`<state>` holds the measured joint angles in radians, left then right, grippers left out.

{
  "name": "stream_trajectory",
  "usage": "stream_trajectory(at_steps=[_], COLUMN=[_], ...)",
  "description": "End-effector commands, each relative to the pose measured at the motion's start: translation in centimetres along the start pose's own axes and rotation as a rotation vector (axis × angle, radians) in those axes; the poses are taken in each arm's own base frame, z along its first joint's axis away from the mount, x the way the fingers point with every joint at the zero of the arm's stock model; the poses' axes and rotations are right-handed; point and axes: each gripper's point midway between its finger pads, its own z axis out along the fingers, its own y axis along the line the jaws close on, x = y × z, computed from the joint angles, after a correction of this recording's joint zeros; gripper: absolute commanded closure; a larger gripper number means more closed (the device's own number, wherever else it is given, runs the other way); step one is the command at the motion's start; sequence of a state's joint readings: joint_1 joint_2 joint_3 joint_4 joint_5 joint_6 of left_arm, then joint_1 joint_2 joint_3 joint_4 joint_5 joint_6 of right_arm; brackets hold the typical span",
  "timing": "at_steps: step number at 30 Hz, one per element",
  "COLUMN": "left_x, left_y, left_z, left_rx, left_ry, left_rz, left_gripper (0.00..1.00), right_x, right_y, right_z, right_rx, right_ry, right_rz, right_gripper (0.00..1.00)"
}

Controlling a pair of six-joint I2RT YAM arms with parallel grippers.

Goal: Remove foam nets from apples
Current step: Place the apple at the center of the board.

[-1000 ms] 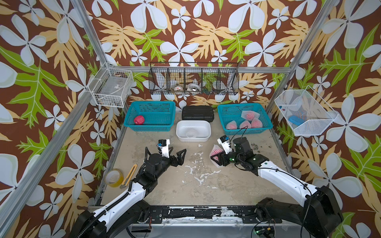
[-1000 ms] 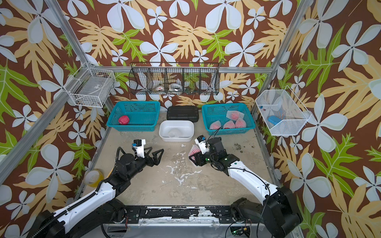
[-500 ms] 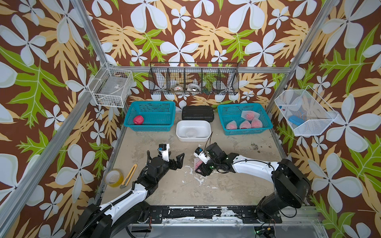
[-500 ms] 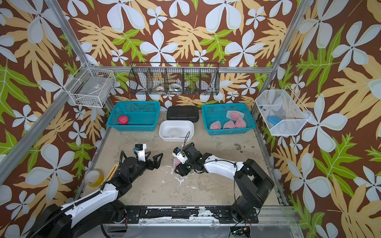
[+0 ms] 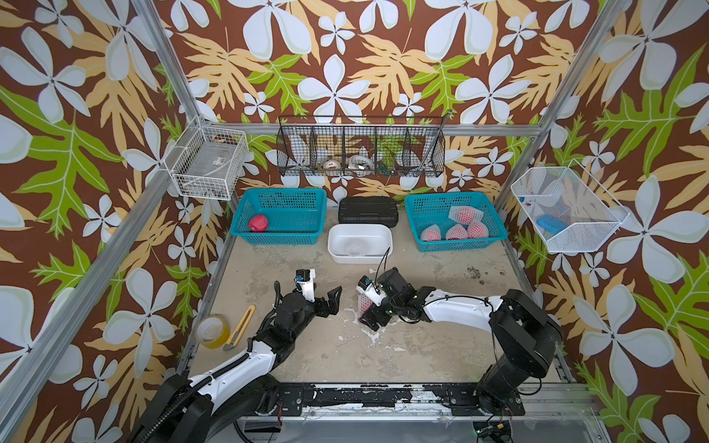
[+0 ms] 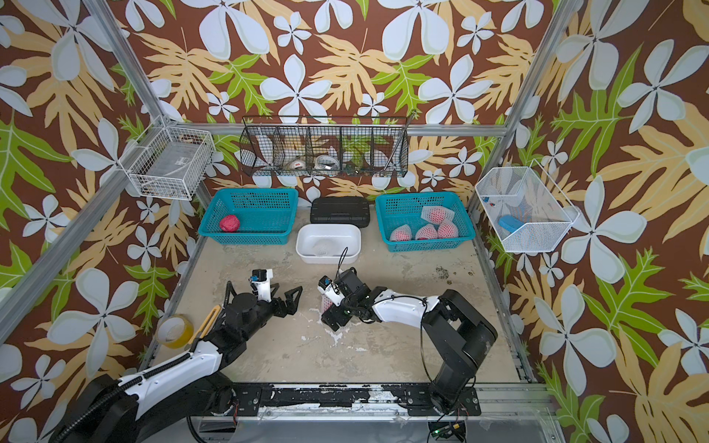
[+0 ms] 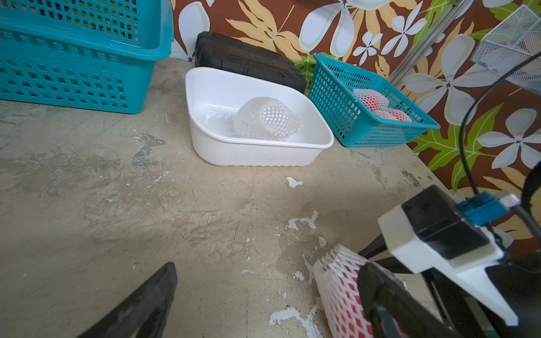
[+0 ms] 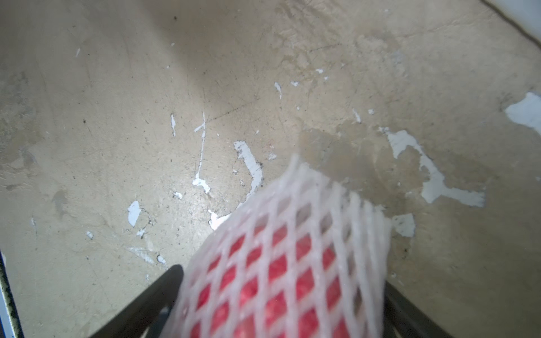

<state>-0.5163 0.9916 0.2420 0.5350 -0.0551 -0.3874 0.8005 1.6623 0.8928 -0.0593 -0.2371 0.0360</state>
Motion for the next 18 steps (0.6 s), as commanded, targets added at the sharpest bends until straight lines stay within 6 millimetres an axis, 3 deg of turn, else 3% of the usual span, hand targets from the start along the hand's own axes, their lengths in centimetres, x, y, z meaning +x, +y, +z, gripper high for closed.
stream_trajectory(at_steps=[1, 8, 11, 15, 18], left_x=[-1.0, -1.4, -1.7, -1.9, -1.6], left_y=[-0.2, -0.3, -0.5, -0.5, -0.5], left_z=[0.1, 0.1, 0.2, 0.2, 0.5], left_rx=[0.001, -0.003, -0.001, 0.001, 0.002], left_ry=[-0.036, -0.041, -0.046, -0.050, -0.043], left_rz=[0.014, 0.022, 0.024, 0.029, 0.025], left_gripper=[0.02, 0.02, 0.02, 0.01, 0.02], right_x=[-1.4, -2.1, -0.8, 3.2, 3.3], right_y=[0.1, -0.2, -0.7, -1.8, -1.3], right_z=[-0.9, -4.5, -5.9, -6.2, -5.9], right_rx=[0.003, 0.006, 0.001, -0.004, -0.037], right_ry=[-0.052, -0.114, -0.121, -0.091, -0.106], right_rz=[-0.020, 0.039, 0.105, 0.210, 0.247], right_gripper=[0.00, 0.00, 0.00, 0.00, 0.00])
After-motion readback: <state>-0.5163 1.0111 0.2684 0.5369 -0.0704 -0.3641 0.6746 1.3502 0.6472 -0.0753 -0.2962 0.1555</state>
